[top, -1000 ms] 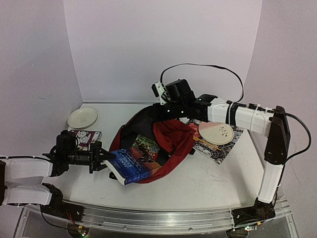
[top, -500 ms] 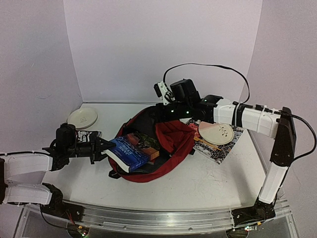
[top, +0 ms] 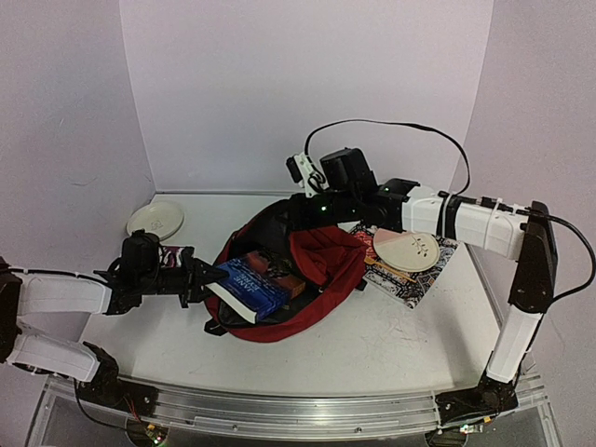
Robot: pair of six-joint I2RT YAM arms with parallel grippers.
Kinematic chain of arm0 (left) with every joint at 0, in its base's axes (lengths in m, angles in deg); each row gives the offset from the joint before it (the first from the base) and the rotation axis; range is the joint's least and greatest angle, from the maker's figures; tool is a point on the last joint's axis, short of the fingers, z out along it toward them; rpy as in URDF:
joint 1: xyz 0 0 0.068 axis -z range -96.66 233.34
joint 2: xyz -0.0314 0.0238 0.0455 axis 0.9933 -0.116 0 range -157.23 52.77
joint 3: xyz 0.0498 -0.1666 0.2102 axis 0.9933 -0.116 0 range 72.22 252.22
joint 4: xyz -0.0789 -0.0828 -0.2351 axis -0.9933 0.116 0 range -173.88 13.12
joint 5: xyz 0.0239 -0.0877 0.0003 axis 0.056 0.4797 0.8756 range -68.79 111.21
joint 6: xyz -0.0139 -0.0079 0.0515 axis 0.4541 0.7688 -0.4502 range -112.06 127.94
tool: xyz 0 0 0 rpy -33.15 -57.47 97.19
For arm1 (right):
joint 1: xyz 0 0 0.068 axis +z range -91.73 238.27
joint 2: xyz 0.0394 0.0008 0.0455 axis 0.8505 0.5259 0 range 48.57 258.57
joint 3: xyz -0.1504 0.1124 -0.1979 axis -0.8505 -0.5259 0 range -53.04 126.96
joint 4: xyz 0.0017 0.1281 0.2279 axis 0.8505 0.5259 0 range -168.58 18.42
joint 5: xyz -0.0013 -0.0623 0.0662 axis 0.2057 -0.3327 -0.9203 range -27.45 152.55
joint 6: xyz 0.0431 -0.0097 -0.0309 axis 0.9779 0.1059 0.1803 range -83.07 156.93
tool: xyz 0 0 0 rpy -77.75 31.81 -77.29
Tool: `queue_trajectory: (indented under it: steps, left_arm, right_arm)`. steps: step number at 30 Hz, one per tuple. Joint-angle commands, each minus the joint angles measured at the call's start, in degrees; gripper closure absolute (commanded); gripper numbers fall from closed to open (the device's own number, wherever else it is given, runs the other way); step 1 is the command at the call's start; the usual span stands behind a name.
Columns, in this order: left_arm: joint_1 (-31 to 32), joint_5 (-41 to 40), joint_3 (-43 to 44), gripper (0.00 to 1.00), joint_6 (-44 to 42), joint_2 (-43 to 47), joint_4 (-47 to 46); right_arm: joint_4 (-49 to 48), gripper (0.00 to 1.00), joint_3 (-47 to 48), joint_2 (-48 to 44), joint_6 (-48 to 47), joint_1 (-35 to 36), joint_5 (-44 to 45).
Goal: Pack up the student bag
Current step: Place the book in the largest pocket of the bag.
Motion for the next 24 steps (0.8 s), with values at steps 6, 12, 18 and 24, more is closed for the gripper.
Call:
queue_trajectory:
  steps: [6,12,18,24]
  left_arm:
    - [4.93,-12.97,6.17,1.0,0.5,-3.28,-8.89]
    - [5.68,-17.62,5.4,1.0,2.57,-5.74,-8.99]
    - [7.1,-20.66,9.63,1.0,0.48,-9.87,-9.67]
    - [8.67,-24.49,13.23,1.0,-0.71,-14.23,-11.43]
  right_arm:
    - [-4.41,1.0,0.75,-3.59,0.41,2.16,-1.35]
    - [-4.35,1.0,0.96,-3.95,0.48,3.28,-1.29]
    - [-4.34,1.0,2.0,-4.39,0.65,4.68,-2.33]
    - [-4.34,1.0,2.5,-4.64,1.2,6.17,-2.96]
